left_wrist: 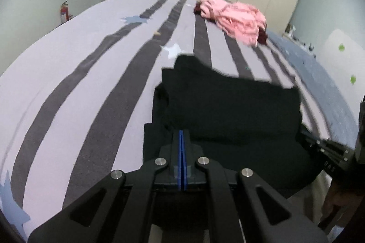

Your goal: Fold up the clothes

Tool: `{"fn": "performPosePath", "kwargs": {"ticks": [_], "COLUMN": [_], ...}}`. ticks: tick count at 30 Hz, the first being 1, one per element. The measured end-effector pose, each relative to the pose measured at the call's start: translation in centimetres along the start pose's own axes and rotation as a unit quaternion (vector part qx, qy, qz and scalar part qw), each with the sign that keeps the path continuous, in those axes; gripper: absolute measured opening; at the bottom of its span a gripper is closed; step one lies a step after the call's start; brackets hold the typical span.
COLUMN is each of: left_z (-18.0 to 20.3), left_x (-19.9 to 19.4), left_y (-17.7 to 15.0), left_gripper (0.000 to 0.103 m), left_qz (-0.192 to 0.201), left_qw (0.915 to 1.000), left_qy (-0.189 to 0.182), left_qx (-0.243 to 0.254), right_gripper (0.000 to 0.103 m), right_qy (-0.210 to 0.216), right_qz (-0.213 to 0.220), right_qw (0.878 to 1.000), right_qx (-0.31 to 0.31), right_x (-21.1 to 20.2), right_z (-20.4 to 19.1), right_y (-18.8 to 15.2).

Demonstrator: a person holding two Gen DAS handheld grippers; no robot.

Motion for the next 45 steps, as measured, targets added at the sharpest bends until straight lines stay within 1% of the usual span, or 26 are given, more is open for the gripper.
{"fn": "performPosePath", "kwargs": {"ticks": [3,5,7,8,9,12,14,16,18,19,21,24,26,27,28,29,30,31,32,33,34,38,41,43,44,45], "left_z": [-0.1,-0.5,-0.9,-0.5,0.1,1.9,2.5,2.2,1.1,0.5,-0.6,-0.4,-0.7,-0.9,-1.2,-1.4,-1.6,-1.8,-2.2,-2.4,-2.7,-3.0,-3.3,-3.2,-3.1,-2.8], "left_x": [-0.7,-0.2,0.5,0.4,-0.2,-1.4,-0.2,1.9,4.4,5.3,6.9,5.7,4.0,3.0,2.0,1.0,0.0,-0.9,-1.8,-2.0,-2.2,-0.6,1.2,2.4,2.9,3.1], "left_y": [0.4,0.2,0.0,0.4,1.3,3.8,5.3,6.0,5.7,5.4,4.8,5.5,6.2,6.4,6.6,6.6,6.3,5.9,5.2,4.7,4.1,1.1,-0.2,-0.6,-0.7,-0.8], "left_gripper": [0.002,0.002,0.002,0.002,0.002,0.002,0.002,0.002,0.002,0.007,0.009,0.010,0.015,0.019,0.034,0.051,0.059,0.071,0.075,0.076,0.076,0.076,0.076,0.076,0.076,0.076], "left_qz": [0.011,0.003,-0.009,-0.007,0.005,0.039,0.044,0.036,0.010,0.000,-0.018,-0.012,0.001,0.002,0.004,0.005,0.002,-0.002,-0.010,-0.022,-0.035,-0.093,-0.130,-0.147,-0.155,-0.157], "left_qw": [0.9999,0.9998,0.9996,0.9994,0.9995,0.9986,0.9983,0.9984,0.9987,0.9988,0.9988,0.9992,0.9998,0.9999,0.9999,0.9997,0.9993,0.9989,0.9983,0.9977,0.9969,0.9926,0.9830,0.9759,0.9733,0.9725], "left_qy": [0.000,0.003,0.008,0.012,0.008,-0.002,-0.006,0.006,0.026,0.028,0.031,0.023,0.019,0.013,0.008,0.002,-0.003,-0.007,-0.009,-0.014,-0.018,-0.012,-0.036,-0.056,-0.059,-0.064], "left_qx": [0.012,0.021,0.026,0.030,0.031,0.035,0.038,0.044,0.043,0.040,0.034,0.029,0.011,-0.002,-0.014,-0.026,-0.036,-0.047,-0.057,-0.063,-0.069,-0.078,-0.125,-0.151,-0.159,-0.160], "right_gripper": [0.000,0.003,0.003,0.003,0.003,0.003,0.003,0.003,0.003,0.003,0.000,0.000,0.000,0.003,0.007,0.019,0.038,0.045,0.054,0.059,0.060,0.061,0.061,0.062,0.067,0.070], "right_qy": [-0.004,-0.007,-0.011,-0.010,-0.008,-0.004,-0.001,0.003,0.001,0.005,0.015,0.024,0.029,0.027,0.025,0.023,0.034,0.046,0.058,0.069,0.079,0.126,0.155,0.172,0.178,0.184], "right_qz": [0.007,0.001,-0.005,-0.011,-0.017,0.004,0.019,0.030,0.025,0.013,-0.013,-0.006,-0.001,0.008,0.009,0.009,0.005,0.001,-0.003,-0.016,-0.030,-0.074,-0.100,-0.109,-0.109,-0.109], "right_qw": [1.000,1.000,0.999,0.999,0.999,1.000,0.999,0.999,1.000,1.000,0.999,0.999,0.999,0.998,0.998,0.997,0.996,0.994,0.991,0.990,0.989,0.983,0.977,0.972,0.970,0.968], "right_qx": [0.014,0.022,0.030,0.030,0.030,0.028,0.027,0.024,0.016,0.019,0.028,0.033,0.036,0.047,0.058,0.069,0.086,0.102,0.119,0.120,0.119,0.108,0.103,0.117,0.124,0.134], "right_x": [-1.2,-0.8,-0.4,0.0,0.4,-0.2,-0.7,-0.6,0.8,1.9,4.3,4.1,3.9,3.1,2.6,2.0,1.5,1.0,0.5,0.1,-0.2,-1.0,-0.7,-0.1,0.1,0.4], "right_z": [1.0,1.8,2.6,2.8,2.9,2.8,2.8,2.6,2.6,2.8,3.3,3.7,4.0,4.7,5.4,6.1,6.7,7.4,8.0,8.1,8.1,7.1,6.1,5.7,5.7,5.6], "right_y": [0.5,0.3,0.1,0.0,-0.1,1.8,3.2,4.6,5.4,5.2,4.7,5.0,5.1,5.4,5.5,5.5,5.1,4.7,4.2,3.5,2.7,-0.2,-2.1,-2.8,-2.9,-3.0]}}
Point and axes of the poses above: each gripper's, at about its wrist camera, not at the fingertips, and x roughly the way its jaws point, z to its right, y to its top, the point moved 7 cm from there along x, roughly the way its jaws point, and after that the axes turned 11 degrees about -x, right-handed, at the moved point
